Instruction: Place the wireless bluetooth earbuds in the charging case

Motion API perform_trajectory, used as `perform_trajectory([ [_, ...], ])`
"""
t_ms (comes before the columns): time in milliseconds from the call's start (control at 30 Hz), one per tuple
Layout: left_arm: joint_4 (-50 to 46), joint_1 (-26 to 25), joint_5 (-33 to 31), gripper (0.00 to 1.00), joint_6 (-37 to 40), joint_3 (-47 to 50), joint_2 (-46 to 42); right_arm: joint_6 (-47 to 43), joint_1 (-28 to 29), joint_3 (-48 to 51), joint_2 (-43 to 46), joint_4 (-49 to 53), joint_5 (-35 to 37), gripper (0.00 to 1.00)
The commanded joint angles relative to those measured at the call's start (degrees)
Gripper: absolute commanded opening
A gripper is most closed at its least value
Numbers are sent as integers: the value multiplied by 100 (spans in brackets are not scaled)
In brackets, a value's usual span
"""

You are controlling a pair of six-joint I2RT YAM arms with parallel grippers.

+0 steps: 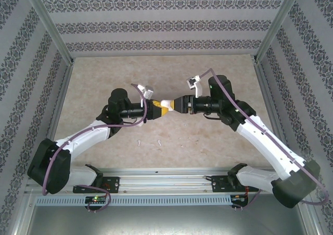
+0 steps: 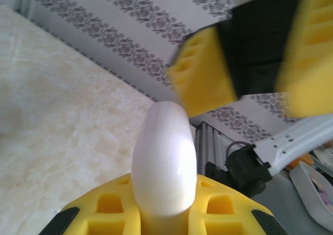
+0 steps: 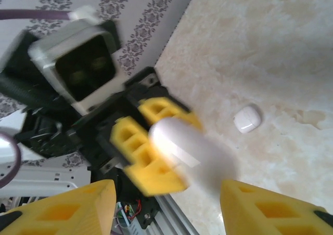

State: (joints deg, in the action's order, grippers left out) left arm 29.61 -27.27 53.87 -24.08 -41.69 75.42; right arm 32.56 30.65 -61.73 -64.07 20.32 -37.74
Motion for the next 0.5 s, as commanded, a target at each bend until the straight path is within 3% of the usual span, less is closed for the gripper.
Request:
perform_trajectory([
  [0,-210,81,-174,0,44,87,67,-131,37,58,304,-211,188,56],
  [267,-456,84,-395,0,263,149,-122,-23,-248,-125,202,532,713,58],
  [467,-1525,190,-1336,0,-54,-130,446,503,-292,355,53,762,1218,59],
])
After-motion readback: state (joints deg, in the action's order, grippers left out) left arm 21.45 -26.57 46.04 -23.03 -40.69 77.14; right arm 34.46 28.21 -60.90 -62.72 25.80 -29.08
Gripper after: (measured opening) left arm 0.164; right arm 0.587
